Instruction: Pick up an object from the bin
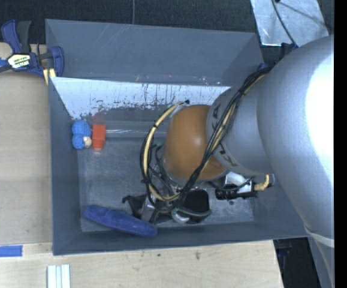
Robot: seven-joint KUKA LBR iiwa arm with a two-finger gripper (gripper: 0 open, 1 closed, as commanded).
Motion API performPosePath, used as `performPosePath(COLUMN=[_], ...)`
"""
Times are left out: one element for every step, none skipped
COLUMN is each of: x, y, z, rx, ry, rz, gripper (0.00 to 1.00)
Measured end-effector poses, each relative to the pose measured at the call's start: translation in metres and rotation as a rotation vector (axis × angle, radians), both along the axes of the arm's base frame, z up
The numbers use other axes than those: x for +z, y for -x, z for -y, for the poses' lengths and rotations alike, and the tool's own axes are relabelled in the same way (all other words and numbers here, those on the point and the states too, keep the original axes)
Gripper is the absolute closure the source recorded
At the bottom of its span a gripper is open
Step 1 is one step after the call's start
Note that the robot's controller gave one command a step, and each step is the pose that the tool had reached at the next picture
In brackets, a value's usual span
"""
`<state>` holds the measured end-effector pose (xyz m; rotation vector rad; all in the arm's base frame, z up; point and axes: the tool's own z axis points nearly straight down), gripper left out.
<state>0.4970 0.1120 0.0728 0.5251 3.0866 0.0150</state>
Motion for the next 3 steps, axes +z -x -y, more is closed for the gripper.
performPosePath(x=[-0.001, 0.051, 0.08], y=[0.002, 0.0, 0.0], z=[0.002, 0.003, 0.005], rx=[0.001, 0.002, 0.002], ry=[0.004, 0.008, 0.009], rz=[-0.005, -0.008, -0.009], gripper=[1.0, 1.0, 1.0])
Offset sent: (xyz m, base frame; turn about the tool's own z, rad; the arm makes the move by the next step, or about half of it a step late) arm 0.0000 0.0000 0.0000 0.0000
